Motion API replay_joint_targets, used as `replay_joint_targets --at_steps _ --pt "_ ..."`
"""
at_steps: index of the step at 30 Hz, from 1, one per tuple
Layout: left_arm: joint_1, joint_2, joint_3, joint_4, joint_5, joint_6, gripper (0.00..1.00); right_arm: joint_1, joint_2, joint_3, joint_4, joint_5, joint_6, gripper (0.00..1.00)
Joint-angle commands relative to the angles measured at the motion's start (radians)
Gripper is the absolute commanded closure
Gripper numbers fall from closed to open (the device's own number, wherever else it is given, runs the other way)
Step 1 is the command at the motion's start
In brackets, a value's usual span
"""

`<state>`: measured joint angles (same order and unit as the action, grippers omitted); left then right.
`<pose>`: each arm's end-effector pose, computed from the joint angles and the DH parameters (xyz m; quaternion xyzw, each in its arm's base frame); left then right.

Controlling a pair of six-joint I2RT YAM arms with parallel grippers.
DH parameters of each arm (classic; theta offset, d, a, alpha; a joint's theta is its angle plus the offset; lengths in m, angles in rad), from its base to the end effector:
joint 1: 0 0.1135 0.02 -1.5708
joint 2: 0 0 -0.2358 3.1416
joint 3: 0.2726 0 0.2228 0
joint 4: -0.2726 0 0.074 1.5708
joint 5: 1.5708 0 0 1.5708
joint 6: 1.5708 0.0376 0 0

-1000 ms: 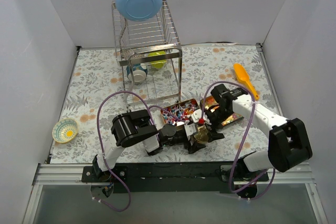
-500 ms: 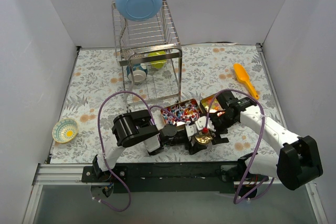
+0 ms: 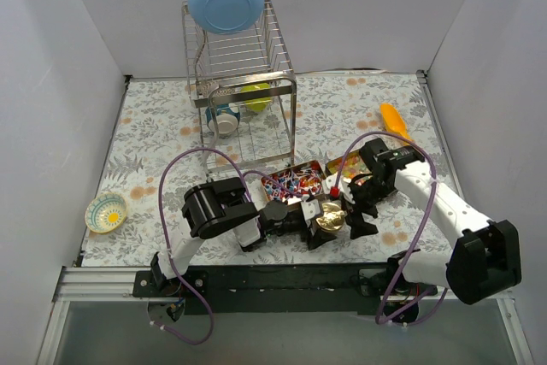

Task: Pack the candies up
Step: Screw the bottle lid onto the packing bottle.

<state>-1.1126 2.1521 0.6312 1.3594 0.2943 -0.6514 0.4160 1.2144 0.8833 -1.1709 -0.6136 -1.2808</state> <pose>0.1356 -0.2996 0.0816 0.2647 0.7119 -0.5657 0.3210 0.1443 0.0874 0.2170 -0.7216 0.6222 0.2603 0.1563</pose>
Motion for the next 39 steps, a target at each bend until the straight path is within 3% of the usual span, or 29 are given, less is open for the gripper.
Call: replay_joint_targets --at_steps 1,8,19,28,39 --pt "0.020 0.060 -0.045 0.017 -0.057 -0.044 1.00 -0.039 0.059 0.091 -0.058 -0.090 0.052 0.04" --pt "0.020 0.049 -0.059 0.021 -0.047 -0.042 1.00 -0.036 0.108 0.094 0.105 -0.118 0.017 0.02" --pt "0.020 0.043 -0.059 0.015 -0.061 -0.031 1.00 0.012 0.327 0.186 0.044 -0.172 -0.101 0.02" --pt "0.022 0.046 -0.068 0.026 -0.090 -0.083 1.00 0.012 0.290 0.140 0.011 -0.112 -0.124 0.02" --pt "0.031 0.054 -0.059 0.018 -0.093 -0.100 1.00 0.012 0.137 -0.043 0.007 -0.038 -0.088 0.02"
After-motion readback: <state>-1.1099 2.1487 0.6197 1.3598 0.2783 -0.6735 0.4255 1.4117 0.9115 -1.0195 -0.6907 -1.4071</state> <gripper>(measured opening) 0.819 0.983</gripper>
